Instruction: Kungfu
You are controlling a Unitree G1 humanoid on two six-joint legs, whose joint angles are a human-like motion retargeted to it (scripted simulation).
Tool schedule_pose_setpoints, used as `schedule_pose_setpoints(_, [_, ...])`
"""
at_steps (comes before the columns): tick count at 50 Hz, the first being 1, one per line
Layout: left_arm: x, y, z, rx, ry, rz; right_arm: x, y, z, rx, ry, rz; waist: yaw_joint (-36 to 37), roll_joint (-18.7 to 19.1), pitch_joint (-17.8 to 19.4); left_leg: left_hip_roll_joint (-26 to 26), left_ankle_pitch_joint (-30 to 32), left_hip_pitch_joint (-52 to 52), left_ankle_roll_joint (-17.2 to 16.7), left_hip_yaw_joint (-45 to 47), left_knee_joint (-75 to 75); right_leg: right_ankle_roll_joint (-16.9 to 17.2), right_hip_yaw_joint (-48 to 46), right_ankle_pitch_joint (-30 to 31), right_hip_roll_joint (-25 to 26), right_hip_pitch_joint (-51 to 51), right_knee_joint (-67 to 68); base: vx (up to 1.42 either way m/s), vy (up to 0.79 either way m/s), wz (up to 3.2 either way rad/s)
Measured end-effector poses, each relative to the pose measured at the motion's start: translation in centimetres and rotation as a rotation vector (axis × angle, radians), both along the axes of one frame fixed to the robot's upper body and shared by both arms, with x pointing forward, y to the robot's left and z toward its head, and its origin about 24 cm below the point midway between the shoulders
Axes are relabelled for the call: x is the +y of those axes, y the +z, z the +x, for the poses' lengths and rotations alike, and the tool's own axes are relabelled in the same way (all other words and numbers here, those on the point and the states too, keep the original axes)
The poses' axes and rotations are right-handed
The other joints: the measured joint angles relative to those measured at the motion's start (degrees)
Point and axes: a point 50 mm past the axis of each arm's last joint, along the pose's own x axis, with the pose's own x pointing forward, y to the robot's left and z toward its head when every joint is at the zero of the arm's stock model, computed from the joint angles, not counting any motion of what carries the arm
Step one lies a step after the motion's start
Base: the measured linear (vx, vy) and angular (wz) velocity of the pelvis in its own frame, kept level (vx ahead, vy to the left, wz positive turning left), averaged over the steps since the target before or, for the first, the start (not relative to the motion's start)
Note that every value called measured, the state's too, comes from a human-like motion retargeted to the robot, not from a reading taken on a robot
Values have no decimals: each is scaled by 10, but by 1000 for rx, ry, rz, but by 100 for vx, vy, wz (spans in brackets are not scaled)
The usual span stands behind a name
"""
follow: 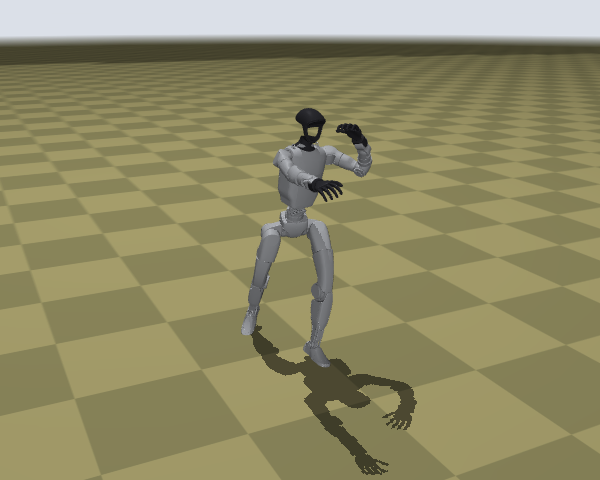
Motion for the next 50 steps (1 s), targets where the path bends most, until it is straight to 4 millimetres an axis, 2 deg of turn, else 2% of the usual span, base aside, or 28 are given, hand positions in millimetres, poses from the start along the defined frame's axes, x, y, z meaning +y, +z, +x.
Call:
schedule_pose_setpoints(2, [-10, -29, 10, 75, -12, 47, 35, -32, 5, 103, 285, 349, -37, 36, -9, -14, 8, 54, 3, -12, -41, 20, 83, -112, 45, -39, 73, 51, 32, 49])
schedule_pose_setpoints(3, [-15, -43, 14, 109, -21, 63, 60, -46, 3, 155, 471, 515, -64, 58, -13, -23, 14, 81, 5, -24, -62, 39, 139, -169, 92, -65, 106, 47, 16, 57])
schedule_pose_setpoints(5, [-20, -63, 19, 115, -14, 81, 104, -64, -15, 195, 878, 803, -107, 110, -16, 0, 18, 115, -7, -59, -77, 45, 210, -231, 209, -126, 134, 42, 7, 10])
schedule_pose_setpoints(6, [-16, -68, 24, 77, 43, 65, 119, -79, -30, 215, 1070, 910, -119, 127, -10, -5, 21, 149, 2, -41, -100, 45, 228, -239, 196, -160, 140, 34, 39, -72])
schedule_pose_setpoints(7, [-8, -70, 31, 33, 117, 29, 132, -96, -48, 230, 1237, 1020, -132, 143, -2, -8, 23, 179, 8, -24, -121, 33, 239, -244, 189, -193, 140, 26, 56, -116])
schedule_pose_setpoints(8, [6, -66, 40, -28, 226, -51, 145, -119, -67, 261, 1353, 1140, -146, 154, 8, -5, 24, 204, 9, -10, -134, -4, 238, -239, 192, -223, 124, 24, 41, -102])
schedule_pose_setpoints(10, [49, -53, 62, -167, 455, -300, 147, -178, -111, 368, 1399, 1423, -186, 172, 42, -14, 26, 262, 16, 13, -160, -66, 258, -209, 212, -270, 72, 27, 32, -57])
schedule_pose_setpoints(13, [124, -59, 114, -167, 771, -689, 91, -260, -204, 343, 1099, 1857, -272, 205, 109, -29, 24, 344, 32, 11, -187, -135, 273, -85, 253, -336, -30, 30, 24, 30])
schedule_pose_setpoints(15, [167, -91, 148, 92, 1086, -812, 52, -284, -276, 181, 774, 2071, -352, 226, 146, -23, 20, 370, 32, -17, -187, -147, 266, -64, 275, -395, -89, 18, 3, 93])
schedule_pose_setpoints(16, [198, -108, 153, 337, 1293, -665, 30, -287, -308, 101, 612, 2100, -385, 230, 150, -23, 17, 370, 30, -27, -186, -122, 253, -64, 273, -432, -116, 13, -8, 85])
schedule_pose_setpoints(17, [235, -124, 144, 570, 1497, -536, 11, -285, -337, 40, 464, 2096, -413, 235, 151, -23, 15, 368, 27, -33, -186, -110, 233, -63, 271, -468, -139, 16, -17, 37])
schedule_pose_setpoints(18, [277, -132, 123, 760, 1701, -409, -4, -282, -361, 8, 342, 2050, -431, 243, 145, -22, 13, 364, 23, -31, -189, -123, 199, -61, 271, -502, -156, 19, -21, -13])
schedule_pose_setpoints(19, [301, -133, 104, 745, 1865, -412, -14, -276, -379, -2, 257, 1991, -444, 242, 145, -21, 12, 369, 17, -23, -197, -130, 179, -75, 275, -525, -162, 19, -22, -57])
schedule_pose_setpoints(20, [315, -131, 90, 606, 2004, -450, -22, -271, -393, -1, 189, 1925, -455, 236, 148, -21, 12, 379, 10, -12, -206, -135, 167, -98, 283, -541, -161, 11, -14, -66])
schedule_pose_setpoints(22, [309, -123, 89, 304, 1892, -448, -33, -258, -400, -28, 136, 1790, -467, 225, 166, -26, 11, 406, -2, 1, -224, -136, 183, -103, 295, -550, -138, 2, -5, -42])
schedule_pose_setpoints(24, [299, -125, 93, 212, 1744, -400, -42, -245, -392, -53, 149, 1698, -475, 225, 176, -19, 10, 415, -12, -3, -229, -150, 195, -78, 298, -547, -109, 0, 0, 0])
schedule_pose_setpoints(26, [297, -134, 97, 274, 1754, -414, -41, -235, -377, -15, 229, 1654, -476, 234, 169, -10, 12, 398, -14, -16, -225, -156, 221, -66, 294, -538, -84, -1, -3, 23])
schedule_pose_setpoints(30, [282, -141, 115, 352, 1743, -311, -31, -213, -333, 77, 440, 1508, -437, 248, 133, -4, 19, 351, -22, -39, -214, -129, 267, -69, 274, -481, -49, 0, 0, 5])
schedule_pose_setpoints(33, [255, -152, 128, 378, 1540, -285, -18, -187, -289, 74, 586, 1254, -381, 246, 91, -3, 19, 314, -35, -48, -200, -96, 299, -97, 249, -397, -29, 7, 3, -15])
schedule_pose_setpoints(36, [218, -185, 133, 649, 1232, -298, 3, -154, -239, 33, 734, 951, -318, 230, 40, -6, 13, 269, -40, -53, -178, -58, 314, -127, 210, -300, -8, 6, -1, -8])
schedule_pose_setpoints(39, [168, -248, 120, 1107, 765, -284, 24, -101, -187, -110, 857, 665, -265, 192, -23, -19, 0, 194, -43, -66, -135, -20, 269, -167, 143, -213, 3, 2, -12, 44])
schedule_pose_setpoints(42, [123, -337, 74, 1658, 207, -304, 42, -20, -143, -355, 900, 384, -222, 125, -72, -42, -21, 86, -48, -69, -48, -5, 184, -177, 66, -140, 1, -16, -39, 68])
schedule_pose_setpoints(44, [98, -398, 17, 2017, -163, -362, 45, 46, -127, -545, 847, 113, -181, 83, -78, -45, -55, 9, -37, -60, 30, 10, 142, -160, 42, -97, -13, -41, -45, 13])
schedule_pose_setpoints(46, [79, -441, -50, 2287, -486, -532, 34, 103, -104, -623, 652, -184, -115, 27, -55, -22, -108, -38, -14, -25, 103, 36, 131, -114, 25, -54, -34, -49, -54, -113])
schedule_pose_setpoints(47, [75, -456, -82, 2378, -592, -676, 20, 123, -86, -590, 482, -287, -78, -6, -39, 5, -129, -62, -12, -16, 141, 44, 128, -97, 31, -40, -42, -43, -101, -213])
schedule_pose_setpoints(48, [79, -466, -110, 2426, -632, -859, -3, 132, -66, -499, 252, -336, -38, -35, -29, 58, -141, -108, -24, -32, 191, 45, 124, -101, 71, -42, -51, -29, -121, -184])
schedule_pose_setpoints(49, [80, -474, -134, 2445, -632, -1056, -36, 134, -55, -344, -21, -315, -19, -59, -20, 70, -144, -143, -29, -51, 219, 45, 117, -126, 89, -44, -57, -11, -122, -103])
schedule_pose_setpoints(50, [81, -482, -155, 2446, -604, -1259, -73, 131, -59, -170, -324, -255, -10, -82, -12, 64, -142, -172, -29, -72, 237, 45, 109, -163, 97, -46, -63, 0, -72, 3])
